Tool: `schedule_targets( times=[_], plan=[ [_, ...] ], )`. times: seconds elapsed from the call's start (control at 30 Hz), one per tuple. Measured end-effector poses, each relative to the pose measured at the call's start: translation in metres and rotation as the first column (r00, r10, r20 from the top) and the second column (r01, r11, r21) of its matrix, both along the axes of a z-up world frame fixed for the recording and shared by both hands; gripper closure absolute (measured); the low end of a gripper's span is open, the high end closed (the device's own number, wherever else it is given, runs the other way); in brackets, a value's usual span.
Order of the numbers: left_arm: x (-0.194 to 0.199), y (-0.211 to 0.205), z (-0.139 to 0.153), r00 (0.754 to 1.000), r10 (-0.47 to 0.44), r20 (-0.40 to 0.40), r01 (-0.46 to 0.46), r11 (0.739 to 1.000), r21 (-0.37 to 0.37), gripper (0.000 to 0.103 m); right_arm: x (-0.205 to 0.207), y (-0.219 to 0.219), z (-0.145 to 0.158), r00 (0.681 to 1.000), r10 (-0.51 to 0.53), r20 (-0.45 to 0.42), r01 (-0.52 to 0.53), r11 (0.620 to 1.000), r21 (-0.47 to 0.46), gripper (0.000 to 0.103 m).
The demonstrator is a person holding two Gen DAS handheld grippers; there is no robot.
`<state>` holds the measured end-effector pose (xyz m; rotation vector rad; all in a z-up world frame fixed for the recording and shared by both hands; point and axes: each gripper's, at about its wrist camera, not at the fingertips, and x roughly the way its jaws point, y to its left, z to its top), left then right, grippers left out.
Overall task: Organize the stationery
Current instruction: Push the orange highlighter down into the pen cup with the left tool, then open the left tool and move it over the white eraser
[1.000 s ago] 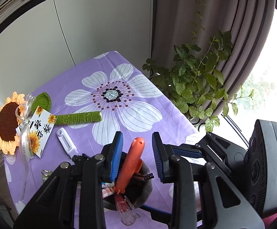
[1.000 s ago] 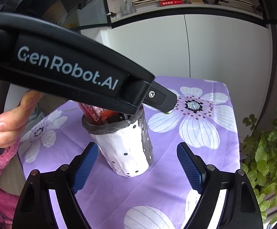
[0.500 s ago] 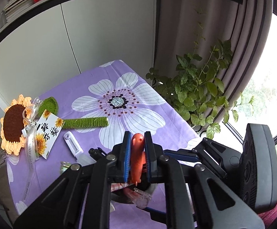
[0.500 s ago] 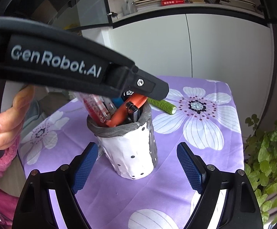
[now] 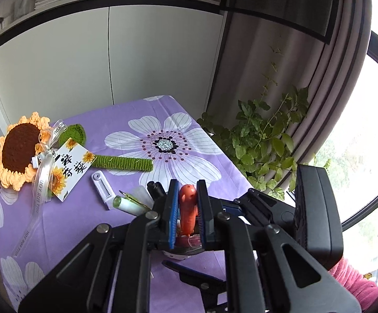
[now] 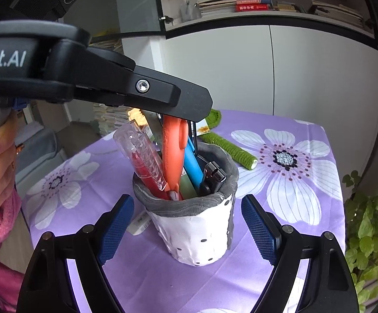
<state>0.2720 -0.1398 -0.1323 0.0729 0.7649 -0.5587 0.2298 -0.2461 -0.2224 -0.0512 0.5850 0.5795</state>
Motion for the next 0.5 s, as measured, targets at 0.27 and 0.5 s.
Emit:
schedule_targets(
  times=[0.27, 0.5],
  plan=[
    [0.001, 0.005, 0.002, 1.0, -0.008, -0.012, 0.007, 0.997, -0.073, 0.092, 0.002, 0.0, 0.0, 1.0, -0.006, -0.007, 0.006, 1.0, 0.014, 0.03],
    [0.003, 0.011, -0.003, 0.999, -0.009, -0.042, 0.004, 0.995, -0.101, 0.092, 0.005, -0.003, 0.0, 1.0, -0.005, -0.02, 0.006, 1.0, 0.031, 0.03]
  ],
)
